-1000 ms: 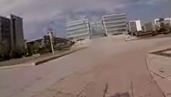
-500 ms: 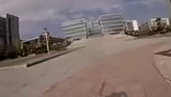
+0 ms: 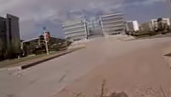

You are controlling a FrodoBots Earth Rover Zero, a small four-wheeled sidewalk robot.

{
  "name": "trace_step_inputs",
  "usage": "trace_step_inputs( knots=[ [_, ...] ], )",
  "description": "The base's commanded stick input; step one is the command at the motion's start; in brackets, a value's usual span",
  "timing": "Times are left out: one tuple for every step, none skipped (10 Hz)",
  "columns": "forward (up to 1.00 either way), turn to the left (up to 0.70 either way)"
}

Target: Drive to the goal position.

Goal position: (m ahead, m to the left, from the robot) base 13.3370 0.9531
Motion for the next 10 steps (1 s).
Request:
trace_step_inputs(
  knots=[
    [1.0, 0.0],
    [1.0, 0.0],
    [1.0, 0.0],
    [1.0, 0.0],
    [1.0, 0.0],
    [1.0, 0.0],
    [1.0, 0.0],
    [1.0, 0.0],
    [1.0, 0.0],
    [1.0, 0.0]
  ],
)
